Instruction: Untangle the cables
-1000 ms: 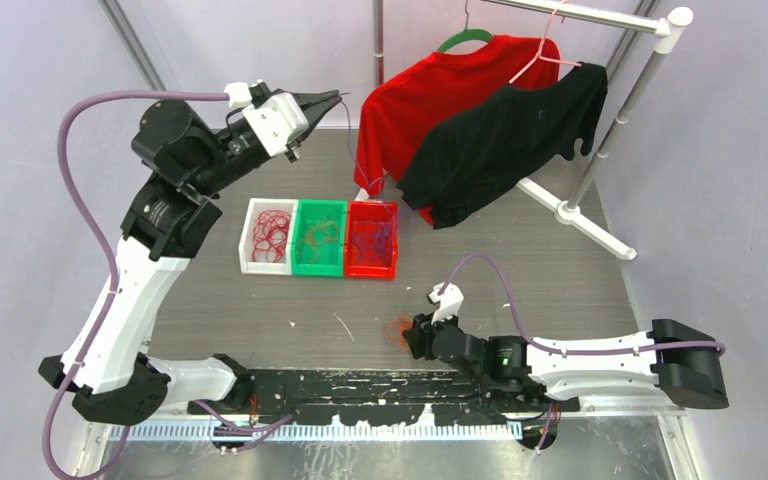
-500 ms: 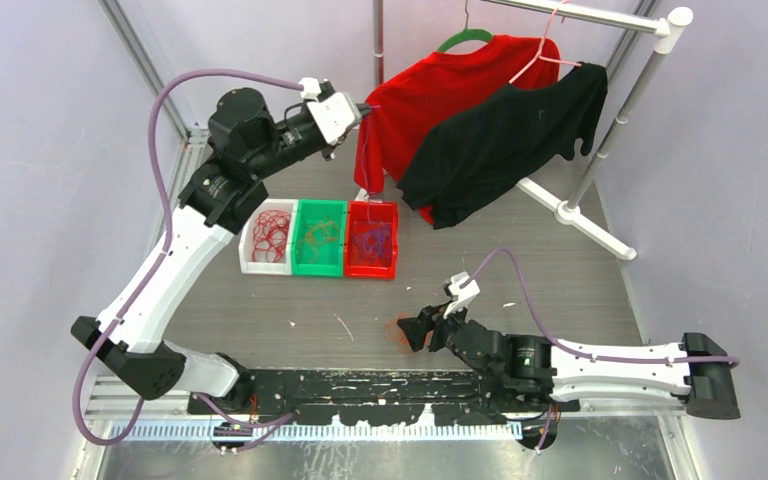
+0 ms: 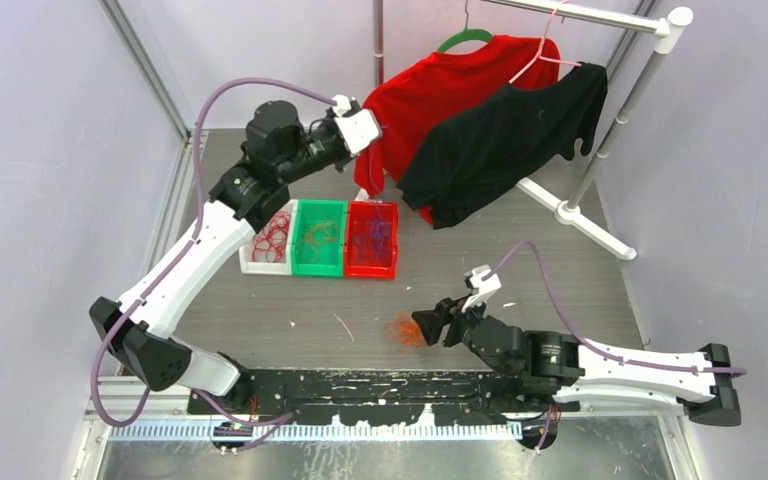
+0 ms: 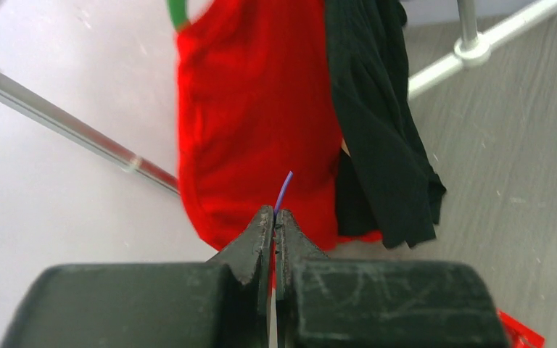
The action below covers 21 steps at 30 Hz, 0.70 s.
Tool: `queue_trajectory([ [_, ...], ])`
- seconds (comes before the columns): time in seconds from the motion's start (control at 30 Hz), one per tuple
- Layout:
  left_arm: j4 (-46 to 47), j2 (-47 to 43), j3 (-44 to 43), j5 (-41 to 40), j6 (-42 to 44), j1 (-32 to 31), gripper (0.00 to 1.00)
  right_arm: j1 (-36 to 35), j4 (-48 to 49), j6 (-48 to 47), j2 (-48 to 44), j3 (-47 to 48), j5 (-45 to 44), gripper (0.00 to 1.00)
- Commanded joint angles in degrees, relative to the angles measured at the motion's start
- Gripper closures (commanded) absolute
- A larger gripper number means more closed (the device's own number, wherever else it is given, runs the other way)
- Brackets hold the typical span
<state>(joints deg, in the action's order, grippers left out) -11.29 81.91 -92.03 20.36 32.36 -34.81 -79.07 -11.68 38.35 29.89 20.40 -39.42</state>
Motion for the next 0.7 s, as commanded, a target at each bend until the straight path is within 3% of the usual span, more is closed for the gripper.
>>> queue_trajectory([
  [0.0, 2.9, 0.5, 4.6, -1.2, 1.9, -0.2, 1.00, -0.3, -11.5, 4.3, -4.0, 7.0, -2.7, 0.36],
  [0.17, 2.8, 3.3, 7.7, -1.5, 2.3, -0.1, 1.00, -0.2, -18.4, 5.0, -5.5, 10.9, -2.6, 0.37],
  [0.33, 2.8, 8.2, 8.2, -2.5, 4.1, -0.2, 1.00, -0.3, -19.3, 6.1, -5.6, 10.6, -4.2, 0.37],
  [0.67, -0.1, 14.2, 13.6, -12.2, 20.1, -1.3, 1.00, -0.3, -19.9, 10.9, -8.5, 6.5, -12.9, 0.40],
])
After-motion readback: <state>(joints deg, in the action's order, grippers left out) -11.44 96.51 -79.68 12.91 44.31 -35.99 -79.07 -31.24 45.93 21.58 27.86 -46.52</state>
